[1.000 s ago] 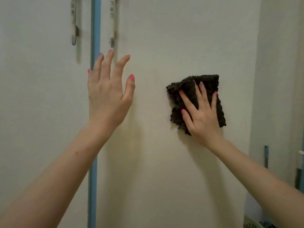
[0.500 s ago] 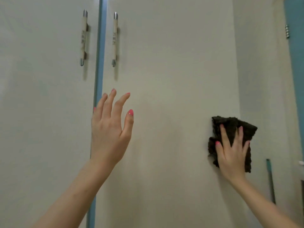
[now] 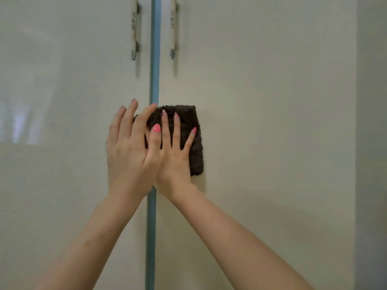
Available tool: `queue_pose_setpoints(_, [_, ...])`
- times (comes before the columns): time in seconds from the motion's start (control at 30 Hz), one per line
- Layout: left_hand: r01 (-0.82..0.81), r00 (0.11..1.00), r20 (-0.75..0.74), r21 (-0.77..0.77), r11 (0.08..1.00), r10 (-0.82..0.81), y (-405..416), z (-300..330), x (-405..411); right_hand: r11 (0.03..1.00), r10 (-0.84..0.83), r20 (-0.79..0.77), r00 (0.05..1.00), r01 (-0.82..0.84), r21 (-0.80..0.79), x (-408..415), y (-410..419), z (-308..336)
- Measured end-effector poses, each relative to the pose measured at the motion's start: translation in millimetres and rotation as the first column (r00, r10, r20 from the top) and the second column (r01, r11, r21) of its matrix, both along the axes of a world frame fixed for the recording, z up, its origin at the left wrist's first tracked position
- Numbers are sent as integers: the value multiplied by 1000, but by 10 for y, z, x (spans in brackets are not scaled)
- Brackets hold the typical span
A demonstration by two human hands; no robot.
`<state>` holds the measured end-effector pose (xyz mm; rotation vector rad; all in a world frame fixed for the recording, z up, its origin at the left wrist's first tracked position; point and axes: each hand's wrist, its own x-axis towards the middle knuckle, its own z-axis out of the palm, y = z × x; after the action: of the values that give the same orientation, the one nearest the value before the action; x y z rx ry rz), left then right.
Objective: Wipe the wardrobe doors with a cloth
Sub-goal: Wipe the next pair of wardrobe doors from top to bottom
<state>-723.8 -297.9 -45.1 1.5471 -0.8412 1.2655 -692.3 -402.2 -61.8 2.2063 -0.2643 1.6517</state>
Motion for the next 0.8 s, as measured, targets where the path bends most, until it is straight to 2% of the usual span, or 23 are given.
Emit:
queue_pose_setpoints(0.13, [-1,1000,-16,-6,1000,1,15,-124,-50,1000,2,21,1000,-2,3,34,0,-34])
queue_pose_setpoints(0.27, [30,999,-31,10,999,-30,-82,-280,-138,1000,9,16,1000,-8,-15,-113,-41,-532])
queue_pose_setpoints(0.37, [48,996,-70,-2,999,-48,-158,-441,-185,997,-4,-18,1000,3,-73,-368,-312,-943])
queue_pose_setpoints(0.43, [57,995,-87,-2,998,-57,-220,-551,-211,997,-52,-17,998,51,-62,-584,-646,-995])
queue_pose_setpoints(0.6, [96,990,-104,50,994,-91,-399,-699,-278,953,-238,61,969,221,209,-1353,-1622,-728])
queue_pose_setpoints(0.7, [98,992,-89,70,993,-92,-423,-753,-294,885,-253,103,962,187,427,-1874,-2082,-656])
queue_pose_setpoints(0.8, [101,990,-110,75,992,-92,-401,-821,-269,844,-211,142,967,107,525,-2064,-2197,-693])
